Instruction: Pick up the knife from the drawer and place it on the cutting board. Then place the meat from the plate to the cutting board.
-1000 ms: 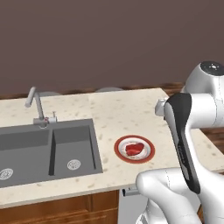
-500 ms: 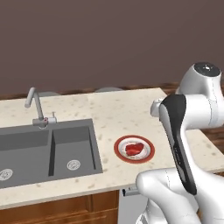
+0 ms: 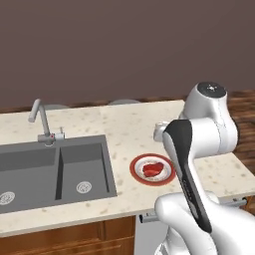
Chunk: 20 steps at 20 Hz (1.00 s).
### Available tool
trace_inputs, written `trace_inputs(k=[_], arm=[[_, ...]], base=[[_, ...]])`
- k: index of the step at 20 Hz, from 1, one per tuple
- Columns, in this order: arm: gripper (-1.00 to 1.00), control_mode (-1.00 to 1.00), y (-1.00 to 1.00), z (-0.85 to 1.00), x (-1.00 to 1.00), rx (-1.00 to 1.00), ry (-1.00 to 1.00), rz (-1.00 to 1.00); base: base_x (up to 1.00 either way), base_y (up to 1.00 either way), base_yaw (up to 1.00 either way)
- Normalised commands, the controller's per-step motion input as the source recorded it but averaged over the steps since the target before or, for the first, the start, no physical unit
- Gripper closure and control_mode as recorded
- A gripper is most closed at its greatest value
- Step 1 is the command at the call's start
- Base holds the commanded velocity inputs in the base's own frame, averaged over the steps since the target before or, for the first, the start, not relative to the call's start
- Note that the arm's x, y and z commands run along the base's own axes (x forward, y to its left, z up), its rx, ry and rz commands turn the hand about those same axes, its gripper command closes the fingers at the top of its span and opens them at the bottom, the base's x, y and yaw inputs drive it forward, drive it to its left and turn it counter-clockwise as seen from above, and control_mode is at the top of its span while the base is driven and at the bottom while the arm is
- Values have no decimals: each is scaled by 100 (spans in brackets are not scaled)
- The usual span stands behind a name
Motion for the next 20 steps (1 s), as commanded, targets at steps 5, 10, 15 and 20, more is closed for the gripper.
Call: trace_inputs(k=[5, 10, 15, 20], arm=[[-100, -100, 0, -39, 7, 0, 6, -23], [-100, -100, -1, -38, 11, 3, 7, -37], [-100, -100, -6, -26, 2, 13, 9, -25], [-100, -100, -4, -26, 3, 14, 8, -12]], base=[[0, 0, 0], [0, 0, 0], [0, 0, 0], [0, 0, 0]])
